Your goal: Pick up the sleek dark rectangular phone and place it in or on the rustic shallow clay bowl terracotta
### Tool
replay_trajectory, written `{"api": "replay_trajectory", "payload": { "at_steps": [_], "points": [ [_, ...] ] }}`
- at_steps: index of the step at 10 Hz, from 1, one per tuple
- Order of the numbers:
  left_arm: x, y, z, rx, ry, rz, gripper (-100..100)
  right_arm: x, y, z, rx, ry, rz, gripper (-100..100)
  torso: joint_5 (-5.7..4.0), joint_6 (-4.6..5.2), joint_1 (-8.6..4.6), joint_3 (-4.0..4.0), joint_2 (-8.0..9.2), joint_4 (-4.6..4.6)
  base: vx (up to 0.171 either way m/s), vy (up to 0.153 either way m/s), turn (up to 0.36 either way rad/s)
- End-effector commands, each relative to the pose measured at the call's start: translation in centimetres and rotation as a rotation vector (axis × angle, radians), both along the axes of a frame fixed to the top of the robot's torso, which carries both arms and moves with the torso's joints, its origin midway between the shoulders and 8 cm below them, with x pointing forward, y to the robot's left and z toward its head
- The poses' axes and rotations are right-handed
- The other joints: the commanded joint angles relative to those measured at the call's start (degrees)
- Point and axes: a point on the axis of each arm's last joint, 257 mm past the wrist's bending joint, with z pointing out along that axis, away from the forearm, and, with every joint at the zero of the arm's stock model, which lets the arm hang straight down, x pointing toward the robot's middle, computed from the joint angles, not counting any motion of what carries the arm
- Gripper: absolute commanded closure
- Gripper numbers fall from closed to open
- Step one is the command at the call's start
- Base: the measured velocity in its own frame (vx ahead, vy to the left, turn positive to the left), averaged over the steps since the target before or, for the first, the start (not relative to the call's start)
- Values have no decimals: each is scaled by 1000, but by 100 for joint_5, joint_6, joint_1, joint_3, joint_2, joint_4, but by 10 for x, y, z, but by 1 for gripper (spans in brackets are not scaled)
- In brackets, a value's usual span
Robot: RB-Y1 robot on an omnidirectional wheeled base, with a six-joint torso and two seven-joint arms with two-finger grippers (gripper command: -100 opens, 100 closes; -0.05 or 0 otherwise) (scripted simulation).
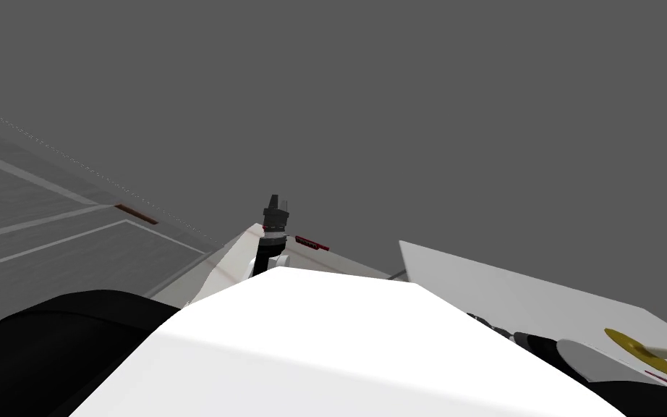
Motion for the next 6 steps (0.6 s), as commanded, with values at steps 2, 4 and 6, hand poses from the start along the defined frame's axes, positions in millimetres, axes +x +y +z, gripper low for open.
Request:
{"api": "replay_trajectory", "payload": {
  "at_steps": [2, 4, 6],
  "points": [
    [0, 0, 0, 0, 0, 0, 0, -7, -6, -3, -14, 15, 2, -100, -1, 0, -1, 0, 1, 0, 7, -21, 35],
    [0, 0, 0, 0, 0, 0, 0, -17, -5, -13, -15, 15, -12, -100, 2, 1, 9, 2, 4, 1, 4, -4, 57],
    [0, 0, 0, 0, 0, 0, 0, -24, -4, -21, -15, 14, -22, -100, 1, 1, 6, 1, 1, 1, 12, -11, 67]
  ]
}}
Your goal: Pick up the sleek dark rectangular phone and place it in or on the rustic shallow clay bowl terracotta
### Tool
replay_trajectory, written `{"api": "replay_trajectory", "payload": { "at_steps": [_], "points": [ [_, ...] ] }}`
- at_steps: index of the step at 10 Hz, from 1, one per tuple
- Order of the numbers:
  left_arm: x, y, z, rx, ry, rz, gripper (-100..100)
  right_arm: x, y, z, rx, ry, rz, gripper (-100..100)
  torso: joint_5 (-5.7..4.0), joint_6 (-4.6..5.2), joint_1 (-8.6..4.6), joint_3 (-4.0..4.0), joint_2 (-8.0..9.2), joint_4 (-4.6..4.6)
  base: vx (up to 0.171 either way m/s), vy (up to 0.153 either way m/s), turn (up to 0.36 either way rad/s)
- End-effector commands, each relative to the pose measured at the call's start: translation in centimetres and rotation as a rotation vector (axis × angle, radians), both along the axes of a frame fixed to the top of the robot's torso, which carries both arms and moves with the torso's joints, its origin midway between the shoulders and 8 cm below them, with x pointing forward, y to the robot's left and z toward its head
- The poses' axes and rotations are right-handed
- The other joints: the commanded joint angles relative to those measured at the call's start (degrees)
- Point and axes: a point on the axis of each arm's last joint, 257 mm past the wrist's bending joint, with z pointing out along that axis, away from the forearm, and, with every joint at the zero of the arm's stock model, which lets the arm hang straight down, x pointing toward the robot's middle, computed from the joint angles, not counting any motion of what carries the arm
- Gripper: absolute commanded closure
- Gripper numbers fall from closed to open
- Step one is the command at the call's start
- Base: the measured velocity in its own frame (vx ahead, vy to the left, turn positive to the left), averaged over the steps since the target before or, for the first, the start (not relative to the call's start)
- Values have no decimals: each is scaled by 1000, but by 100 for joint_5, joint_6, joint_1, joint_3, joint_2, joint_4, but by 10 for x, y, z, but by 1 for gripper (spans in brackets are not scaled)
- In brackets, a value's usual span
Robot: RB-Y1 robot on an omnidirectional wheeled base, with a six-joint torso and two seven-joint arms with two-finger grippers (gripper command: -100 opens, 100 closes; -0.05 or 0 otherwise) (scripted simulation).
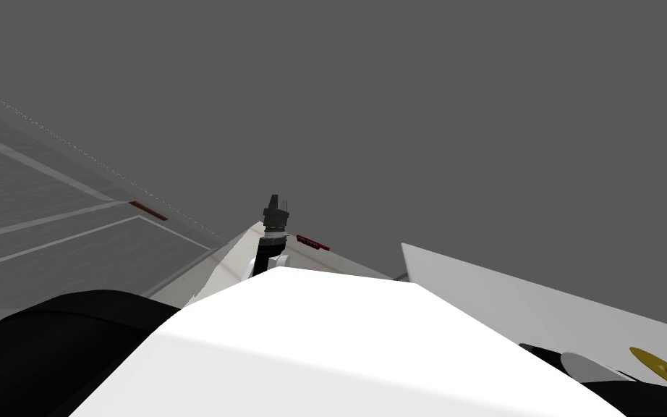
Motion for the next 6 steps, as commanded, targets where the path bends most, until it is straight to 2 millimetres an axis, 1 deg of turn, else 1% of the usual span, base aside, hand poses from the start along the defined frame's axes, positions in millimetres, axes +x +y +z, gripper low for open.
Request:
{"api": "replay_trajectory", "payload": {
  "at_steps": [1, 2, 3, 6],
  "points": [
    [0, 0, 0, 0, 0, 0, 0, -6, 2, -10, 0, -1, -9, -100, 0, 0, 0, 0, 0, 0, 14, -11, 64],
    [0, 0, 0, 0, 0, 0, 0, -4, 2, -7, 0, -1, -5, -100, -1, -1, -1, 0, -1, 0, 6, -6, 9],
    [0, 0, 0, 0, 0, 0, 0, -5, 2, -7, 0, 0, -5, 100, -6, -1, -6, 0, 0, 1, 0, 0, 0],
    [0, 0, 0, 0, 0, 0, 0, -6, 2, -8, 1, 1, -8, 100, -6, -7, -9, 2, 1, 3, 0, 0, 0]
  ]
}}
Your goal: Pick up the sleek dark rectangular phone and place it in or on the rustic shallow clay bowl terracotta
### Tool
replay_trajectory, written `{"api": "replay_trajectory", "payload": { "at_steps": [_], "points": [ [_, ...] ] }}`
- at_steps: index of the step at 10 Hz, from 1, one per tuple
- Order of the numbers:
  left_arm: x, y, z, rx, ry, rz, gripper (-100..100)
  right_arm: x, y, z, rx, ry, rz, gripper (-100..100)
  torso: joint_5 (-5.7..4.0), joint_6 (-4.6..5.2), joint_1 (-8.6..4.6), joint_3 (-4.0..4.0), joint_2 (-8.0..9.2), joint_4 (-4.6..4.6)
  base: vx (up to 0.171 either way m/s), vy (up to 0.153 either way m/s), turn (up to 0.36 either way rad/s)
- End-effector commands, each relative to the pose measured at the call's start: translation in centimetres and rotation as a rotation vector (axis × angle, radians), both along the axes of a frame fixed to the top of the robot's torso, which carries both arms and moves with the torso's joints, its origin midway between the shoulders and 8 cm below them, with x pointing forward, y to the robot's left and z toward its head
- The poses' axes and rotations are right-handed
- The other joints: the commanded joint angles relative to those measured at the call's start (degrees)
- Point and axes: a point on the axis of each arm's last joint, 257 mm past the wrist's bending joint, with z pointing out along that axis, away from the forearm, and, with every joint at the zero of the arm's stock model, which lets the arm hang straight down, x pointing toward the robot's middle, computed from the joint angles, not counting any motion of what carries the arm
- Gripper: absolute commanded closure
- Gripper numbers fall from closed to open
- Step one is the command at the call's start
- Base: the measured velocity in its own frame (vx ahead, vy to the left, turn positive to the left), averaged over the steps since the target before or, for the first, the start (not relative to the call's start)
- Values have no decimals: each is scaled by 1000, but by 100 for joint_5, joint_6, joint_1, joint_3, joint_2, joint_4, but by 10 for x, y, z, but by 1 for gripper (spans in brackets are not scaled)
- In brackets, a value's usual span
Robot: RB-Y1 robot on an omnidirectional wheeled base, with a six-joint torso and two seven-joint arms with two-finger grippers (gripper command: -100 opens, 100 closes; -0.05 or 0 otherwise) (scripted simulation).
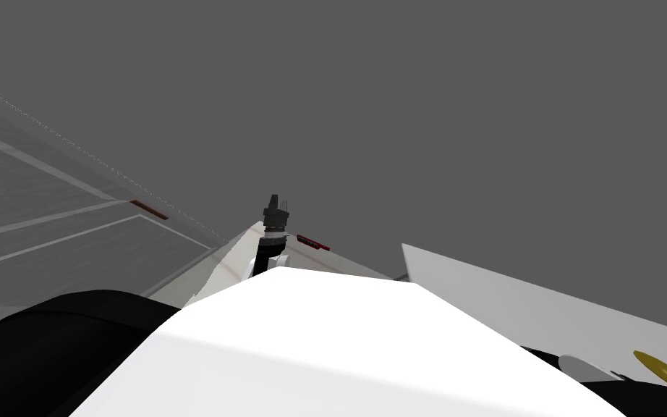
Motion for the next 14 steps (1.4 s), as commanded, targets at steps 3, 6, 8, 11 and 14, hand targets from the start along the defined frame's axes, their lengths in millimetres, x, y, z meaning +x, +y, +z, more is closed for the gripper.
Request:
{"api": "replay_trajectory", "payload": {
  "at_steps": [3, 6, 8, 11, 14],
  "points": [
    [0, 0, 0, 0, 0, 0, 0, 11, -3, 10, -1, -1, 14, 100, 0, 1, 0, 0, 0, 0, -3, 2, -41],
    [0, 0, 0, 0, 0, 0, 0, 18, -5, 17, -2, -1, 25, 100, 5, 5, 10, 3, 6, 0, -13, 12, -70],
    [0, 0, 0, 0, 0, 0, 0, 39, -27, 33, -50, -25, 42, 100, 1, 4, 3, 1, 2, -1, -42, 18, -38],
    [0, 0, 0, 0, 0, 0, 0, 58, -52, 53, -107, -44, 68, 100, 11, 1, 17, 35, 60, 13, -134, 35, -39],
    [0, 0, 0, 0, 0, 0, 0, 80, -88, 85, -200, -50, 125, 100, 12, -6, 25, 32, 56, 11, -129, 53, 18]
  ]
}}
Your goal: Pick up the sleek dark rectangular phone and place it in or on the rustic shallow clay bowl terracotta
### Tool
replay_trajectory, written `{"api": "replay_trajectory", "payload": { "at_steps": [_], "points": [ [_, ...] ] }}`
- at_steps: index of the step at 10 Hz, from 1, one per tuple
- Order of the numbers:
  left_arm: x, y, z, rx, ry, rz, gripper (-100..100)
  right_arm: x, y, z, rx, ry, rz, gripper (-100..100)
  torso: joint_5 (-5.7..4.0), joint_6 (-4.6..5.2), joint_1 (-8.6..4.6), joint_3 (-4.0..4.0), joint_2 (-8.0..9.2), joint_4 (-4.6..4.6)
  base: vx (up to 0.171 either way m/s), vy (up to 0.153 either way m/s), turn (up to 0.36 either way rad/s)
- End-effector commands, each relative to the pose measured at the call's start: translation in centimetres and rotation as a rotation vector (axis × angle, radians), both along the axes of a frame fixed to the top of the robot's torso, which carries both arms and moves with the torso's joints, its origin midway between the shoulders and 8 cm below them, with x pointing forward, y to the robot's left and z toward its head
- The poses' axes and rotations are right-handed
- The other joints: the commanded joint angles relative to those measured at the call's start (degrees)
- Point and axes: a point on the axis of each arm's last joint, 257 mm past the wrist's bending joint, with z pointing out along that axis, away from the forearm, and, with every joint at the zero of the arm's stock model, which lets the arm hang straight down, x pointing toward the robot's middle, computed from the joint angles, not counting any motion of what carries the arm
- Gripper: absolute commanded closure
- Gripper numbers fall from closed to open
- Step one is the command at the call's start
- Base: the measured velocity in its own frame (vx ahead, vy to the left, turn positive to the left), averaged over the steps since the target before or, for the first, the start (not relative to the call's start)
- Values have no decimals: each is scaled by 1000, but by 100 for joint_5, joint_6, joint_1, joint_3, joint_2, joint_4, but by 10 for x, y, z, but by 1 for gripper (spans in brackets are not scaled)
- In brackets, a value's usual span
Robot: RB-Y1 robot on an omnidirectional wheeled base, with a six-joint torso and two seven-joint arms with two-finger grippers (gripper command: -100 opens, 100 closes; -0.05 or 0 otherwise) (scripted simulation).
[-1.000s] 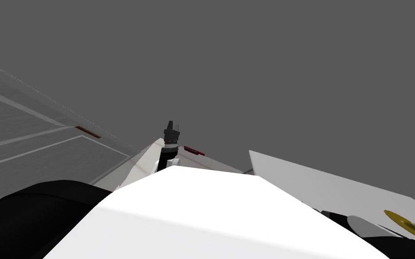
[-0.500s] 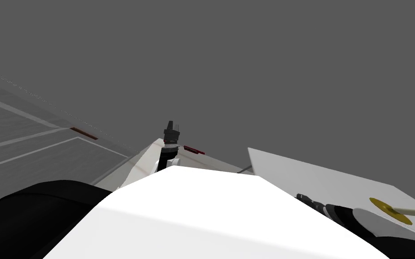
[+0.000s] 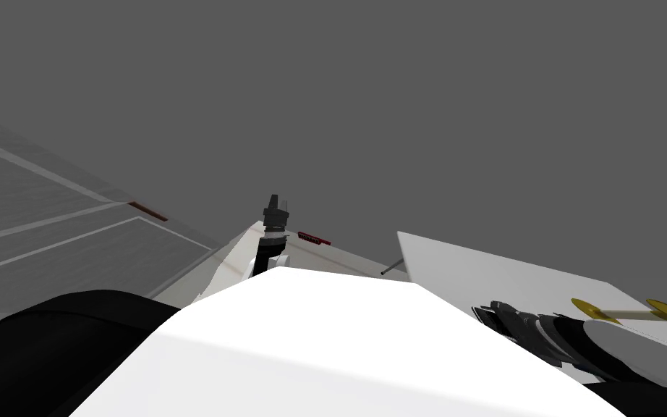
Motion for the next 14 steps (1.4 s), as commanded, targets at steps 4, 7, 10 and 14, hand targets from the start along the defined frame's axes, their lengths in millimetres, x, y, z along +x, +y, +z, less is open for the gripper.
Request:
{"api": "replay_trajectory", "payload": {
  "at_steps": [4, 7, 10, 14],
  "points": [
    [0, 0, 0, 0, 0, 0, 0, 14, -29, 28, -89, 27, 69, 100, 1, -3, -2, -15, -23, -9, -92, 52, 44],
    [0, 0, 0, 0, 0, 0, 0, 19, -45, 45, -142, 61, 127, 100, 4, -5, 8, -17, -22, -12, -99, 64, 47],
    [0, 0, 0, 0, 0, 0, 0, 32, -54, 59, -184, 82, 178, 100, 4, -2, 11, -14, -15, -13, -112, 67, 8],
    [0, 0, 0, 0, 0, 0, 0, 63, -55, 78, -212, 79, 212, 100, 3, 3, 6, -14, -20, -10, -110, 54, -95]
  ]
}}
